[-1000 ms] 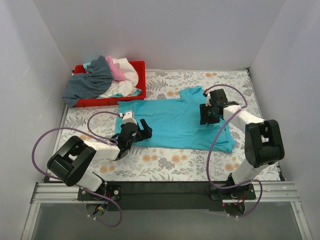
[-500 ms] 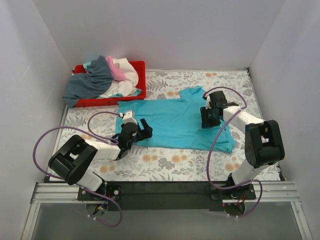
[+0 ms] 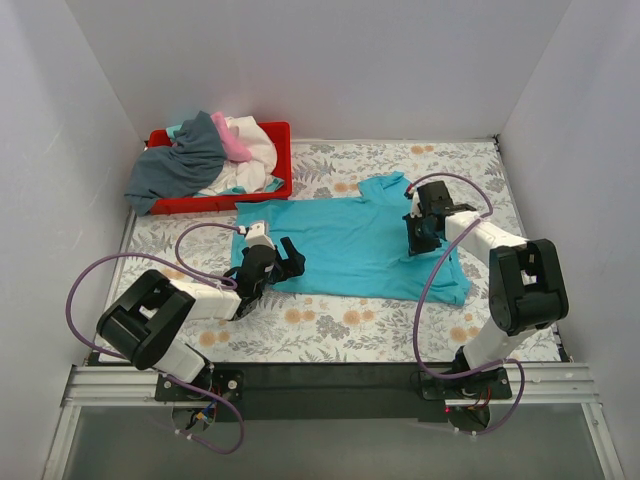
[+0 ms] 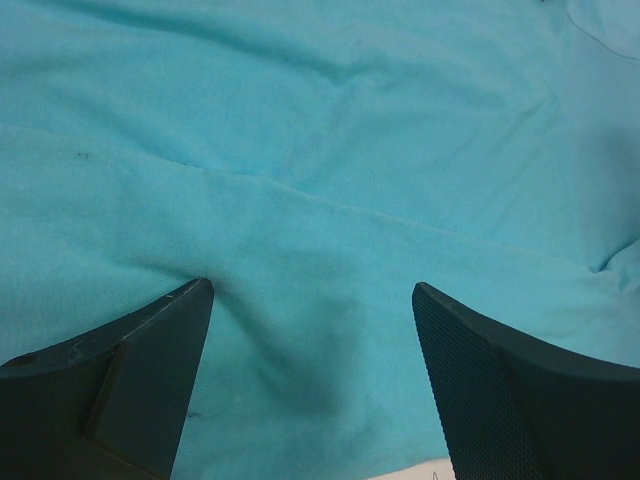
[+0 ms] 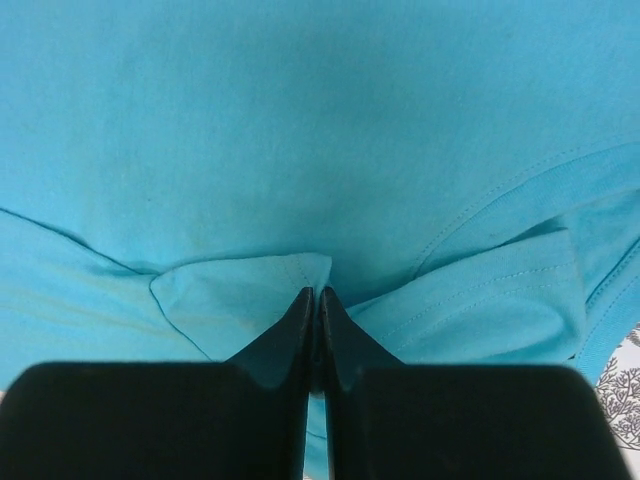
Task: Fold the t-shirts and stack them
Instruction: Fold the tshirt
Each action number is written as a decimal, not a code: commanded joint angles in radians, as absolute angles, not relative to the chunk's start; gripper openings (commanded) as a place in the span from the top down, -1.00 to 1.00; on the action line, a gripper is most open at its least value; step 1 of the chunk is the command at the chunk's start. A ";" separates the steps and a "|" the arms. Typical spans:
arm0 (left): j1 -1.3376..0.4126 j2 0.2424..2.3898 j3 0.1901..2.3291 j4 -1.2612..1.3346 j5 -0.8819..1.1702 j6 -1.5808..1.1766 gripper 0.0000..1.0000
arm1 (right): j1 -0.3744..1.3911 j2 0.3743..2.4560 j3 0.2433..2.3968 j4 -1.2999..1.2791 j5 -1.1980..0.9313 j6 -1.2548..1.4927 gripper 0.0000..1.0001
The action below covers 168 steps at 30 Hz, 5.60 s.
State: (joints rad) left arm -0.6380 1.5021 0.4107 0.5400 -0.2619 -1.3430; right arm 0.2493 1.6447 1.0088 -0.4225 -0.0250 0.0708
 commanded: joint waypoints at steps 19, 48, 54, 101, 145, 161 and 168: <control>-0.643 1.543 0.400 0.414 -0.276 -1.342 -0.52 | 0.252 1.735 1.194 -0.331 0.008 0.038 0.46; -0.818 1.808 0.862 0.741 0.053 -1.173 -0.51 | -0.124 1.574 0.893 -0.065 -0.213 0.159 -0.11; -0.867 1.900 0.887 0.790 0.149 -1.226 -0.51 | -0.137 1.598 0.877 -0.034 -0.271 0.167 0.05; -0.943 1.925 0.948 0.611 -0.037 -1.151 -0.52 | -0.034 1.368 0.836 -0.098 -0.061 0.144 0.17; -0.752 1.664 0.672 0.604 -0.129 -1.229 -0.55 | 0.337 1.793 1.094 -0.164 0.118 0.175 0.65; -0.749 1.684 0.680 0.604 -0.110 -1.233 -0.55 | 0.350 1.721 1.077 -0.178 0.141 0.169 0.90; -0.747 1.680 0.672 0.607 -0.110 -1.235 -0.55 | 0.357 1.723 1.077 -0.183 0.137 0.170 0.97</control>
State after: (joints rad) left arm -0.7544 1.7058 0.6796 0.5922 -0.1139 -1.2358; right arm 0.3485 1.7542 1.0599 -0.1833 0.1284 0.1745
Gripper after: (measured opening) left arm 0.774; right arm 0.023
